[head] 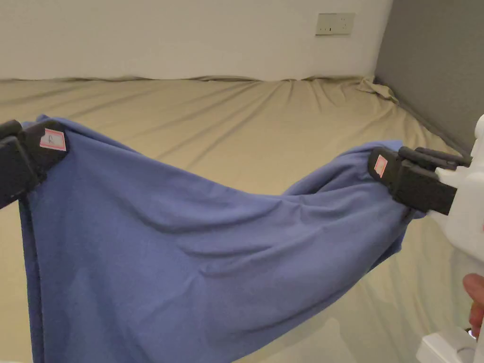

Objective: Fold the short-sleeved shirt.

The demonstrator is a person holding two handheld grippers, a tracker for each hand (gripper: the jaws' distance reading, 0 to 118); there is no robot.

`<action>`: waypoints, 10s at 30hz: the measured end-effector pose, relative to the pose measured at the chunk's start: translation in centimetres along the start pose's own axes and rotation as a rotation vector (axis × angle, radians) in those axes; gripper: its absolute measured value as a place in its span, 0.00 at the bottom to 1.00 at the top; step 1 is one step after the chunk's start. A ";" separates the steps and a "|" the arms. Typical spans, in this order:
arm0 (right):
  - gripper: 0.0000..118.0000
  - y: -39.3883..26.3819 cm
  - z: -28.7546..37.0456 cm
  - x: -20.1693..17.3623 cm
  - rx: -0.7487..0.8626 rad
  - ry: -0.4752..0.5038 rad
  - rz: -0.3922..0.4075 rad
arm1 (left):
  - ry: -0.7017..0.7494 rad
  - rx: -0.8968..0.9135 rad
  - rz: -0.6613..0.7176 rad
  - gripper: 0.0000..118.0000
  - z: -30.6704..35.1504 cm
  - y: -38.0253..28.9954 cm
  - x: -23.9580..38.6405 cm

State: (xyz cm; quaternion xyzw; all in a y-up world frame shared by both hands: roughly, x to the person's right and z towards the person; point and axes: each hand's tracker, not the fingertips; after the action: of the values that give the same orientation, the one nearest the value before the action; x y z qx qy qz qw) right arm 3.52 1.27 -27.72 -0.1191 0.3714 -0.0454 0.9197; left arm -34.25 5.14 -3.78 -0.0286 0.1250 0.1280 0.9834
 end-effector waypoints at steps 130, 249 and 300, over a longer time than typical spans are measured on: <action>0.02 -15.8 1.2 -0.9 -0.512 -0.116 0.101 | 0.326 -0.830 0.149 0.04 -0.3 -28.1 -9.1; 0.08 -16.8 -13.7 10.0 -0.386 -0.191 -0.132 | 0.300 -0.505 0.001 0.04 -14.2 -19.4 -12.8; 0.02 -16.6 6.3 3.4 -0.497 -0.256 0.013 | 0.401 -0.829 -0.153 0.01 5.8 -19.1 -6.6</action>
State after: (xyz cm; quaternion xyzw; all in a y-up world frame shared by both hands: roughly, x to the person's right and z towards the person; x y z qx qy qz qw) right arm 10.45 -14.17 -21.46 -0.3435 0.2528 0.0686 0.9019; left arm -34.14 -14.41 3.95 -0.4525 0.2483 0.0864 0.8521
